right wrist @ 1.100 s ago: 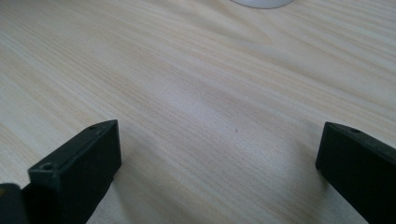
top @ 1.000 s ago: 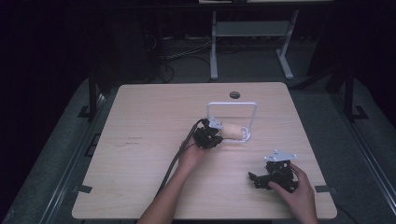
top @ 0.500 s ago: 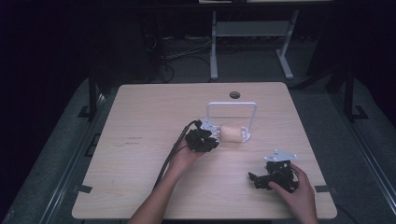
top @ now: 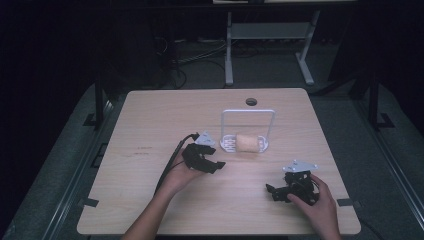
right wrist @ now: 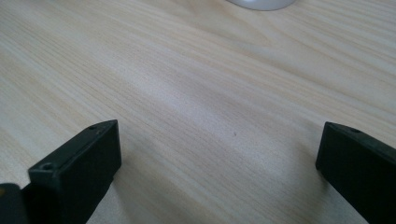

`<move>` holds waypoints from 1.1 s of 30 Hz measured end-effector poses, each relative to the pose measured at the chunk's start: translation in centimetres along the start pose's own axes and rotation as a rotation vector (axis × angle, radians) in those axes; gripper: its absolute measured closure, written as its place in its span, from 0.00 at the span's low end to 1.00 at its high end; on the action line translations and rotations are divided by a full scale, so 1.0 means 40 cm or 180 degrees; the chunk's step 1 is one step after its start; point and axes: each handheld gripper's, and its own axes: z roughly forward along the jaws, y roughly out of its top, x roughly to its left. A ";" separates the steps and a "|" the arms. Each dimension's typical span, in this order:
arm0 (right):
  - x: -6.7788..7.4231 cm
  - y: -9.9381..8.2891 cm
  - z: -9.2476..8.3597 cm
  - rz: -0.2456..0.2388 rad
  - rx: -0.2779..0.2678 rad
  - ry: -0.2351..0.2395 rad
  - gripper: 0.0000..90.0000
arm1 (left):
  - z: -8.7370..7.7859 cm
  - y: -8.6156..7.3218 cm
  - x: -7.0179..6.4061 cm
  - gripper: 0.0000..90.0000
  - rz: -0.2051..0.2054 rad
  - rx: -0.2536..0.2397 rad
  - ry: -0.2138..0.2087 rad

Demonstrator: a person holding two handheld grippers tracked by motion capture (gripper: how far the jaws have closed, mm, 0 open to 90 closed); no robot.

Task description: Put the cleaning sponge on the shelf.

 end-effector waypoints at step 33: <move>0.000 0.001 0.001 0.0000 -0.0002 -0.0003 0.00 | -0.194 -0.267 0.012 0.14 -0.0247 -0.0006 0.0506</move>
